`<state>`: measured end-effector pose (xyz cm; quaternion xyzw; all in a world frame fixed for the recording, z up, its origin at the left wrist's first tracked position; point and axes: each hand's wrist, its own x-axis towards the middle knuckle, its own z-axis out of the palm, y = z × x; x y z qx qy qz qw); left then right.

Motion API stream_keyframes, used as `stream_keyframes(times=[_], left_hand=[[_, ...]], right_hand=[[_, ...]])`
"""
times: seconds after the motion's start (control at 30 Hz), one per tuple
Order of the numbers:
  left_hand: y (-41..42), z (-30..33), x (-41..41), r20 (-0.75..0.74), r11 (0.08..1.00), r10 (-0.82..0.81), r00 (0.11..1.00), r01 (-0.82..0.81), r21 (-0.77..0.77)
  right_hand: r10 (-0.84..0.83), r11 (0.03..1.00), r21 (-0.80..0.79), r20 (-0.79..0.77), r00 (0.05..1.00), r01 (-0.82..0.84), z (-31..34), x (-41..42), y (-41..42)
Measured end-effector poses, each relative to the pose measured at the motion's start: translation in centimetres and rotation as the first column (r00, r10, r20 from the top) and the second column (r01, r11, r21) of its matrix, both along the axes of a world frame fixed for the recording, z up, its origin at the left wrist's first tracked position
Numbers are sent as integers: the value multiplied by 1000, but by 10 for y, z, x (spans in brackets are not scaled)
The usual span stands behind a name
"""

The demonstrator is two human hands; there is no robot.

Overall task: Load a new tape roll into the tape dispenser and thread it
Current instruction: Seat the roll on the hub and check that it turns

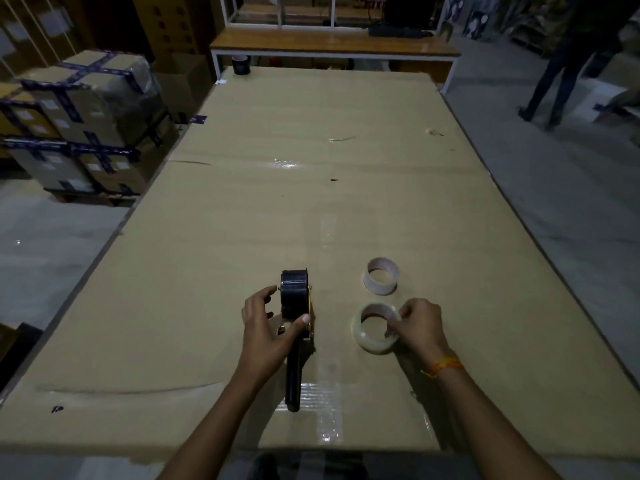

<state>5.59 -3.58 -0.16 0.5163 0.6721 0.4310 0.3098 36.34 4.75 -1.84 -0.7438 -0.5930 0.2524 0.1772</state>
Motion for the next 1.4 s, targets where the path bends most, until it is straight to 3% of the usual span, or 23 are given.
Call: stream_keyframes(times=[0.2, 0.4, 0.6, 0.73, 0.9, 1.03, 1.23, 1.33, 1.4], left_hand=[[-18, 21, 15, -8, 989, 104, 995, -102, 107], [-26, 57, 30, 12, 969, 98, 995, -99, 229], [-22, 85, 32, 240, 982, 113, 964, -145, 118], [-21, 101, 18, 375, 994, 24, 927, -61, 87], [-20, 99, -9, 388, 993, 27, 921, -71, 99], [-18, 89, -36, 353, 987, 92, 931, -131, 88], [-1, 65, -77, 335, 996, 87, 938, -84, -22], [11, 57, -84, 411, 1000, 3, 912, 10, -30], [21, 44, -89, 374, 1000, 5, 927, 6, -29]], right_hand=[[68, 978, 203, -97, 993, -47, 23, -13, -16], [147, 905, 417, -131, 980, -80, 77, -43, -21], [231, 774, 626, -141, 963, -94, 132, -81, -31], [257, 686, 723, -128, 958, -87, 149, -108, -37], [344, 693, 707, -154, 926, -140, 148, -141, -41], [456, 798, 562, -323, 829, -220, 147, -161, -40], [332, 942, 240, -547, 769, -236, 139, -182, -36], [292, 956, 185, -616, 732, -226, 132, -199, -39], [274, 960, 211, -565, 778, -184, 126, -213, -47]])
